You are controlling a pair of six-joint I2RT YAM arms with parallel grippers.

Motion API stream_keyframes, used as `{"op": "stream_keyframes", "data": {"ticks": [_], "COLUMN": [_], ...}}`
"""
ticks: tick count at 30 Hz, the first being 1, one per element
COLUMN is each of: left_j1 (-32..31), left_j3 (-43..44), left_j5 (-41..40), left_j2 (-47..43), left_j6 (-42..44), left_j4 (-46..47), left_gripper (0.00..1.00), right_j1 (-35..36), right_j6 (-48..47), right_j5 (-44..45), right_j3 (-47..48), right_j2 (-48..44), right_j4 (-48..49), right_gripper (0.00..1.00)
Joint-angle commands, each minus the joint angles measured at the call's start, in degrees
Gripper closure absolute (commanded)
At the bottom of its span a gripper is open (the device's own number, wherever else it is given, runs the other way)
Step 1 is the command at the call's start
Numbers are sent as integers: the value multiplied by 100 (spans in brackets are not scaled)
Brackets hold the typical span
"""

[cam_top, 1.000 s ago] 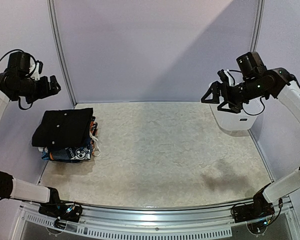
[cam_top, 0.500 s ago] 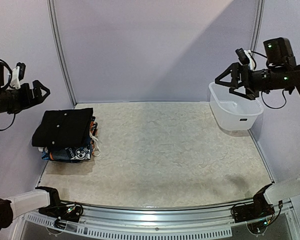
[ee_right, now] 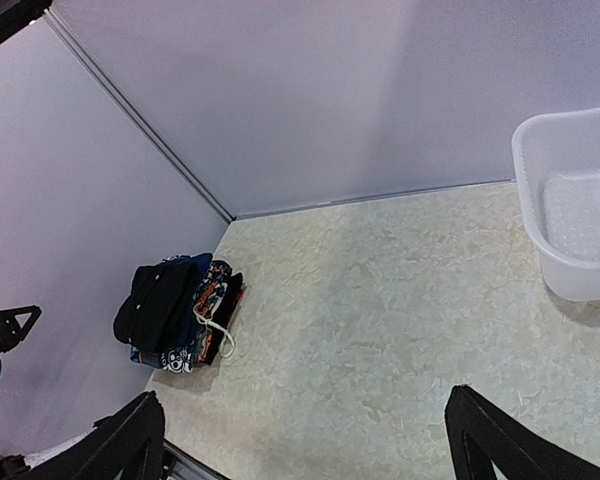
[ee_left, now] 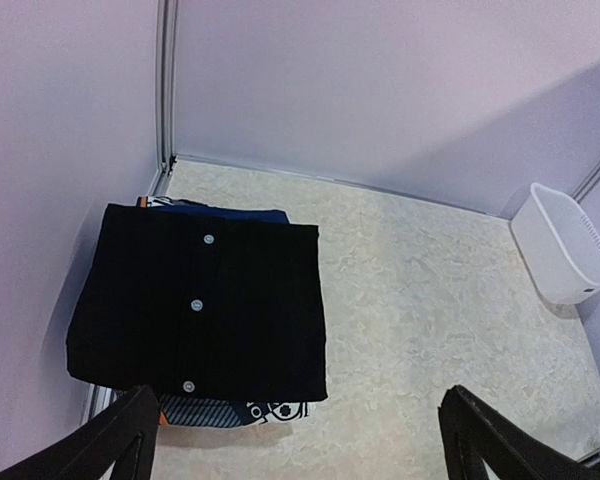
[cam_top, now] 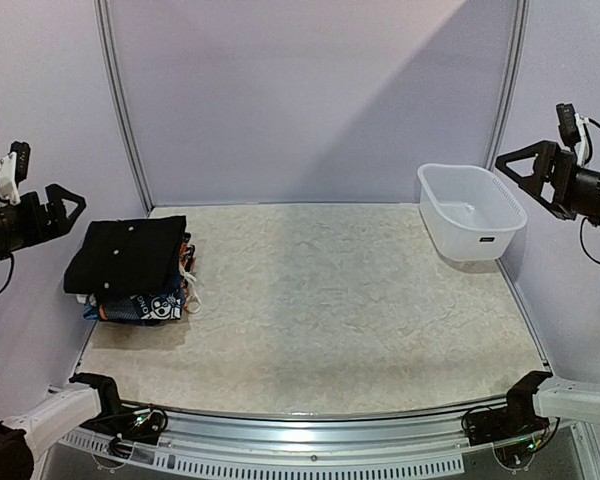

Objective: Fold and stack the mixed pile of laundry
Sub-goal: Reset both arms

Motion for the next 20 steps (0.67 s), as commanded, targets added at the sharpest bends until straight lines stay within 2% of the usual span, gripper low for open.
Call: {"op": "stream_keyframes", "data": {"ticks": [1, 20], "left_j1": [-52, -57], "left_j3": [-147, -295], "left_j5": [-22, -22], "left_j2": [-11, 190], "left_j6": [72, 52], "left_j4": [-61, 355], "left_gripper": [0, 0], "right_j1": [26, 26], "right_j6": [83, -16], "right_j5": [202, 75], "right_j3": [-96, 98], "right_j2": [124, 362], "right_j4": [167, 297], "right_gripper": [1, 1]}}
